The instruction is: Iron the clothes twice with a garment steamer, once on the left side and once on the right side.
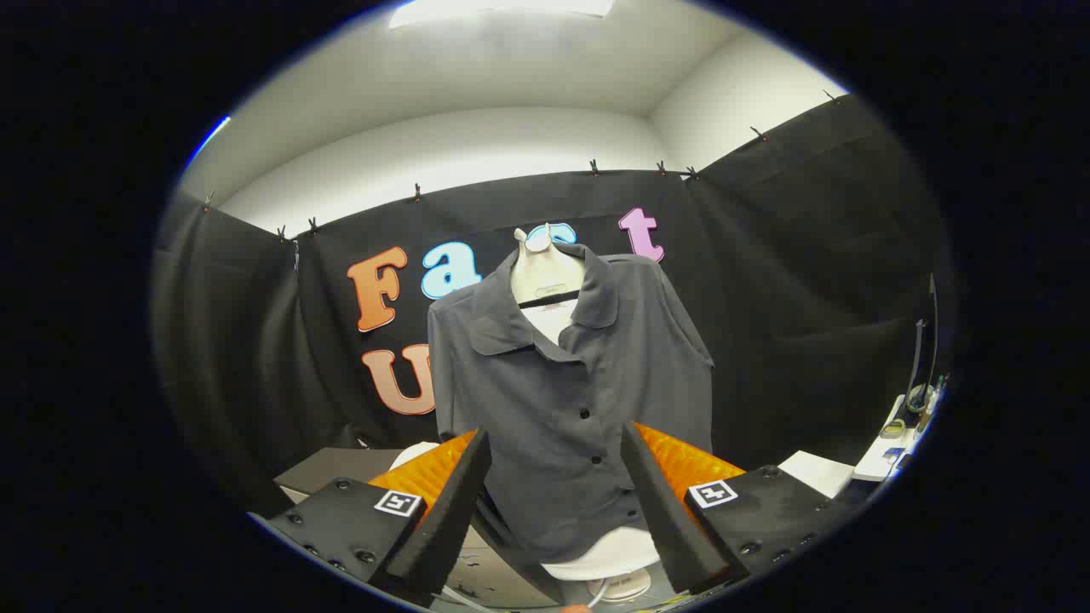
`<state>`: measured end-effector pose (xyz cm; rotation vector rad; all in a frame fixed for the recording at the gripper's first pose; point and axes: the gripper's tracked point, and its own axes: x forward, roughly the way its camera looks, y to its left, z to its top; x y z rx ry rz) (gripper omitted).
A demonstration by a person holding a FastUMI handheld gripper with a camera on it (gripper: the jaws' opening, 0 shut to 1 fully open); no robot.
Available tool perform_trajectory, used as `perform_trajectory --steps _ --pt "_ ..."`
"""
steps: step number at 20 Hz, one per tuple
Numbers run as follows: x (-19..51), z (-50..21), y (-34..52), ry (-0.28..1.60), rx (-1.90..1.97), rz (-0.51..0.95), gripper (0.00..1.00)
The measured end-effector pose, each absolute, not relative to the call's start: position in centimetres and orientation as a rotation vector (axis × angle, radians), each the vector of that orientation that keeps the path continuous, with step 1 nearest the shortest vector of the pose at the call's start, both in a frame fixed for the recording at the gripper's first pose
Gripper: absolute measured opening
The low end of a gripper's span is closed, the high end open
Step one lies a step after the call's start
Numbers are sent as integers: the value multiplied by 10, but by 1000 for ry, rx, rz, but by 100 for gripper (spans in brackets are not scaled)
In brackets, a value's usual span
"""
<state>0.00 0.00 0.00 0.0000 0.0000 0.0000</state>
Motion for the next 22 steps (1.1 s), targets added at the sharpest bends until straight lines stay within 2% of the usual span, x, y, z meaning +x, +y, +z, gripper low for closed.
perform_trajectory --steps 22 --pt "-6 -15 37 26 -23 38 98"
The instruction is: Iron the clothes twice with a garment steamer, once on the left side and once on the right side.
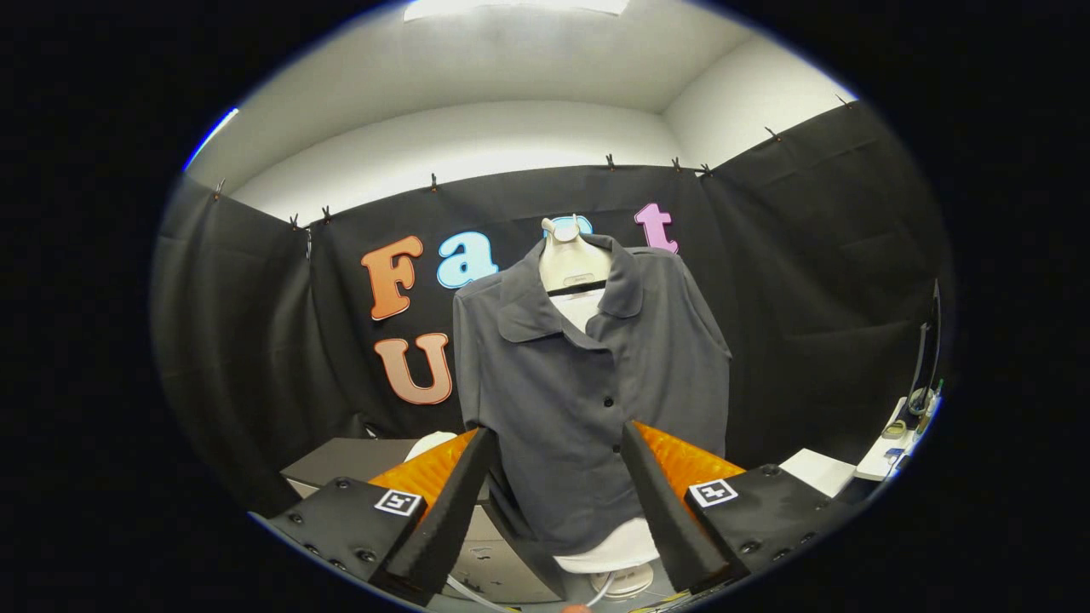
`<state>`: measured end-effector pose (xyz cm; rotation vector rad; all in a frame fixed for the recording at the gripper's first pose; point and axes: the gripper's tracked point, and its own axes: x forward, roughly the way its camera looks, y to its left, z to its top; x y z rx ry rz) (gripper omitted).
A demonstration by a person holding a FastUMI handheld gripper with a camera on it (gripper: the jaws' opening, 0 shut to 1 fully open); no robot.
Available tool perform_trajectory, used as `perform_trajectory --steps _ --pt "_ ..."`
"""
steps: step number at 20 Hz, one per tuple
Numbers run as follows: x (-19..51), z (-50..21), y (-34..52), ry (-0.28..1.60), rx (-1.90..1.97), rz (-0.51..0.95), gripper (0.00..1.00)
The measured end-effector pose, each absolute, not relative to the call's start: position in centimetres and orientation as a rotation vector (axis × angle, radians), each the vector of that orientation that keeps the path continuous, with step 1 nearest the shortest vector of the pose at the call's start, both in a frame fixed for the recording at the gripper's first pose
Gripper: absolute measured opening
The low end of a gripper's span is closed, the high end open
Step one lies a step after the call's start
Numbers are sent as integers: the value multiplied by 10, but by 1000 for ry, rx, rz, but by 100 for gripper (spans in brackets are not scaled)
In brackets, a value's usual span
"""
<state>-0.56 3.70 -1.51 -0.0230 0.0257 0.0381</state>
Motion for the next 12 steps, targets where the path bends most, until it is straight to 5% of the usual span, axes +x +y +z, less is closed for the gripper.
perform_trajectory --steps 12 --pt "-1 -30 83 65 -25 110 98"
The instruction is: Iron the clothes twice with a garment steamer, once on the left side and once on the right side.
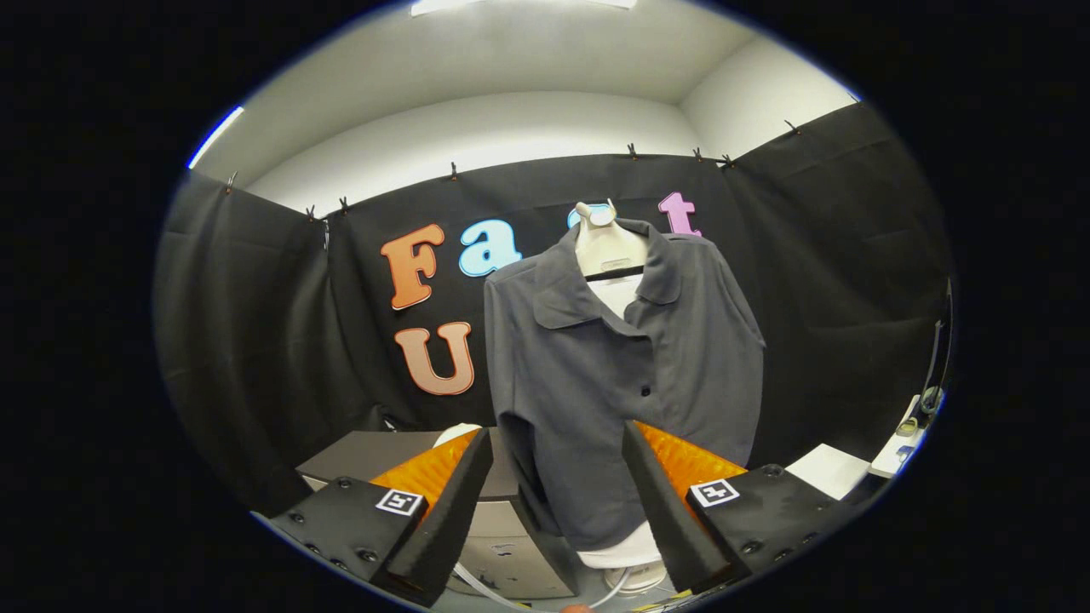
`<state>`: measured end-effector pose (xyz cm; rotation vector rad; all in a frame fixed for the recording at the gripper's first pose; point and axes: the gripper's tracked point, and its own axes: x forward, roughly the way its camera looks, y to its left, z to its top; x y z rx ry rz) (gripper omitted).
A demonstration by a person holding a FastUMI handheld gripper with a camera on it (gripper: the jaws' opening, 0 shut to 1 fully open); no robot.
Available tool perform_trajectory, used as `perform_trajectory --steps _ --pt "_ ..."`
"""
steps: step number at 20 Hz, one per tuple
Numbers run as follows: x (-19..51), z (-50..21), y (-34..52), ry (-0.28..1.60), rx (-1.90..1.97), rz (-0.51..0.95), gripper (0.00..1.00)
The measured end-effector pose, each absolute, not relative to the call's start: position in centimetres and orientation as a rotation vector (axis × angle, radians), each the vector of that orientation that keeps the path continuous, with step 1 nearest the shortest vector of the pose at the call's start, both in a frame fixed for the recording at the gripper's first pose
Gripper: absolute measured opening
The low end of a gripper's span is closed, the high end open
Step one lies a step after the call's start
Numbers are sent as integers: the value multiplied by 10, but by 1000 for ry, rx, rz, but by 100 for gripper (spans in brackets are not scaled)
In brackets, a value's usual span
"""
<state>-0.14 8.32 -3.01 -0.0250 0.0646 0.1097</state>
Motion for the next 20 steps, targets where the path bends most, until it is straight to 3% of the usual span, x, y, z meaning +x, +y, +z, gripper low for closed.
perform_trajectory --steps 13,20 --pt "-10 -61 219 205 22 343 98" --pt "39 -104 290 318 -51 374 98"
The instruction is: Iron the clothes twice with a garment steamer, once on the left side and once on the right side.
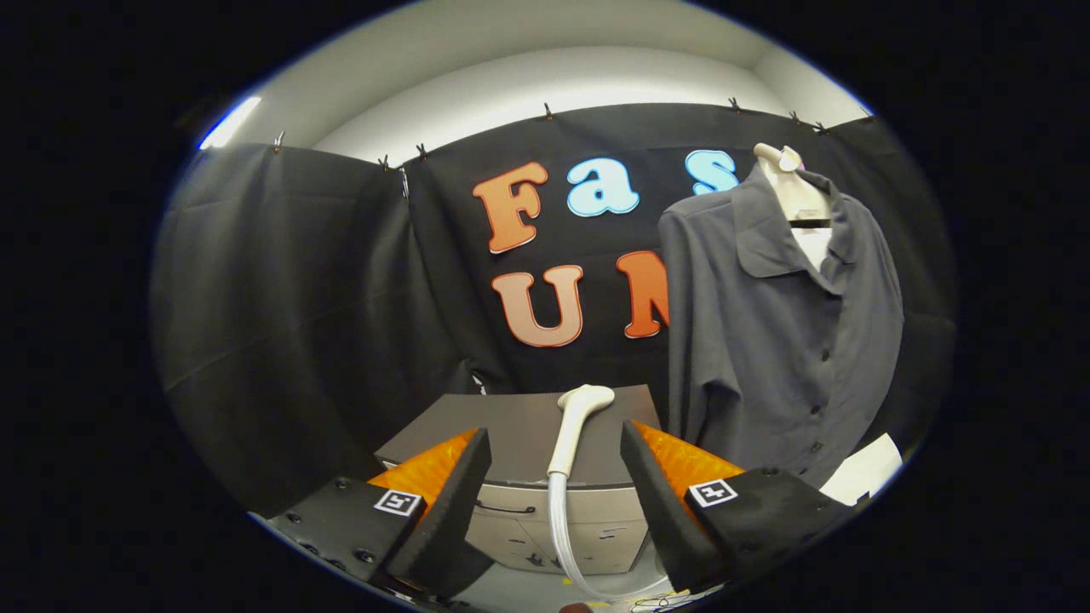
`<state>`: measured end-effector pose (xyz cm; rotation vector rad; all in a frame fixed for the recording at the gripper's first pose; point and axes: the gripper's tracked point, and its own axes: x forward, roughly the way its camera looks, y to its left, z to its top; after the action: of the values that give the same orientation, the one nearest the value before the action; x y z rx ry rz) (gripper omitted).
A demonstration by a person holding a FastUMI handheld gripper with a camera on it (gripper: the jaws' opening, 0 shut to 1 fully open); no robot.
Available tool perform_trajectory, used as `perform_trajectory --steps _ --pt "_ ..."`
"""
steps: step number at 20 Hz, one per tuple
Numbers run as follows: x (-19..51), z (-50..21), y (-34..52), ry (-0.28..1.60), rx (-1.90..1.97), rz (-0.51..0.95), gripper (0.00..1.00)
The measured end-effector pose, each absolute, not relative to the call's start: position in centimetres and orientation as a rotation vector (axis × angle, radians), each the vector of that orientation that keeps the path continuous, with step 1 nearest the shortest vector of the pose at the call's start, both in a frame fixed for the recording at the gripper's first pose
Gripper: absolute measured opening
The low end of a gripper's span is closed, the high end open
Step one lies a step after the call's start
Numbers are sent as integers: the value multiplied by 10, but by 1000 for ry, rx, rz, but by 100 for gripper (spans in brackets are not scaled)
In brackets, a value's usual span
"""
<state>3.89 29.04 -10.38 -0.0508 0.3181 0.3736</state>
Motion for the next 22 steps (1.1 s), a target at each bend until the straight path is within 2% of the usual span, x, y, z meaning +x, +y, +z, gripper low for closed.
perform_trajectory --steps 9,17,22 --pt "150 -170 347 470 -123 307 98" --pt "243 -253 343 621 -220 210 99" --pt "273 -287 340 674 -231 191 99"
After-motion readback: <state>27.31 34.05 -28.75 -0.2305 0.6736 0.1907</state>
